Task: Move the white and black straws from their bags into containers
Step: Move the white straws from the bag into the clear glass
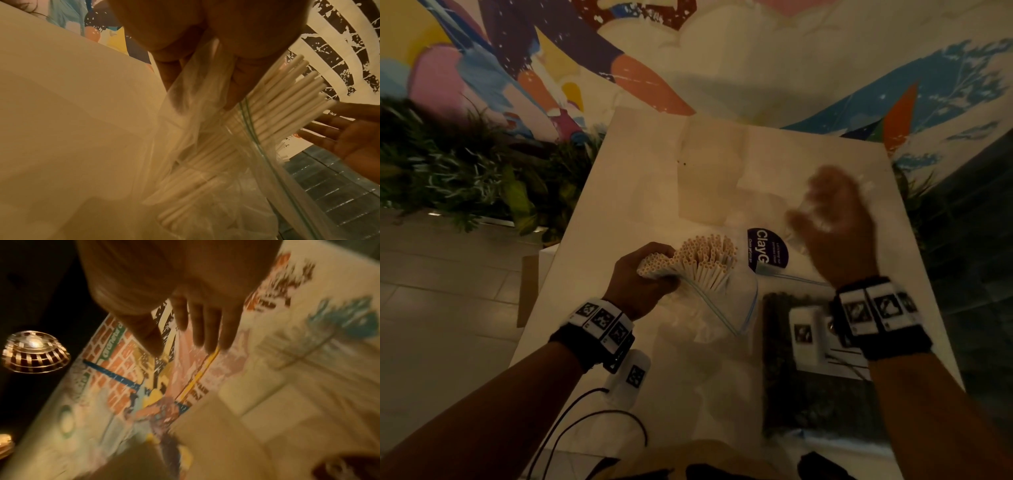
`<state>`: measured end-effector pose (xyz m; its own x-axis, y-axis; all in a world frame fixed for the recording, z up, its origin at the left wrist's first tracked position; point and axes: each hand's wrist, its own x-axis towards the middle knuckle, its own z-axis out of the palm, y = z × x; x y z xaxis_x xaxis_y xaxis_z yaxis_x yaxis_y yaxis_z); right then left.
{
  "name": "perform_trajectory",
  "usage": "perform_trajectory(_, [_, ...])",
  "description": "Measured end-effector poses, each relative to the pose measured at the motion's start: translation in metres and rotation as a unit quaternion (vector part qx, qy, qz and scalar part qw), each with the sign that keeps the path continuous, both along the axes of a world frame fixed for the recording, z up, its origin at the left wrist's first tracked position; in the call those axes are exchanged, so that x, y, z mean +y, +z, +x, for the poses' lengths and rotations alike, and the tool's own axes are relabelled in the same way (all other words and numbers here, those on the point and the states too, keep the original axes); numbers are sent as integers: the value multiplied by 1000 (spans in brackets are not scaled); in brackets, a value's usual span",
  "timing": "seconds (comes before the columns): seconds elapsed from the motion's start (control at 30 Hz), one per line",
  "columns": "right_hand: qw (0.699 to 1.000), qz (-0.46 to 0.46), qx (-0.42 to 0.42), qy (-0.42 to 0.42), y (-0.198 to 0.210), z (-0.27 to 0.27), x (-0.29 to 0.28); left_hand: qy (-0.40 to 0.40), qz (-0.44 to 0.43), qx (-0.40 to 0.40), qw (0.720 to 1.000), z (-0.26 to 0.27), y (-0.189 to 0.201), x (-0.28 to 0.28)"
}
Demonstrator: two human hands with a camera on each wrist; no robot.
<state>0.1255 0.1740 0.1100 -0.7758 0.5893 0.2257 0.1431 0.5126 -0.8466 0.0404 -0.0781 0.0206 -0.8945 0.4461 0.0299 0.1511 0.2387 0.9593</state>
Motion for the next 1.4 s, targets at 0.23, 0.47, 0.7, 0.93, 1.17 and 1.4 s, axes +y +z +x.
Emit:
perform_trajectory(0.23, [953, -201, -119, 191, -47, 18, -69, -5, -20, 15, 1000, -3, -4, 3])
perform_trajectory(0.47, [981, -153, -49, 108, -61, 8, -86, 5, 6, 11, 1000, 0, -4, 6])
perform_trajectory(0.7, [996, -50, -19, 74, -72, 10, -78, -18, 44, 10, 999, 1, 2, 12])
perform_trajectory(0.93, [993, -104, -34, 55, -76, 10, -83, -18, 16, 20, 1000, -1, -3, 12])
perform_trajectory(1.17, [983, -162, -67, 58, -85, 3, -81, -18, 9, 11, 1000, -5, -9, 9])
perform_trajectory(1.4, [987, -89, -103, 87, -90, 1, -78, -8, 5, -3, 1000, -3, -8, 5])
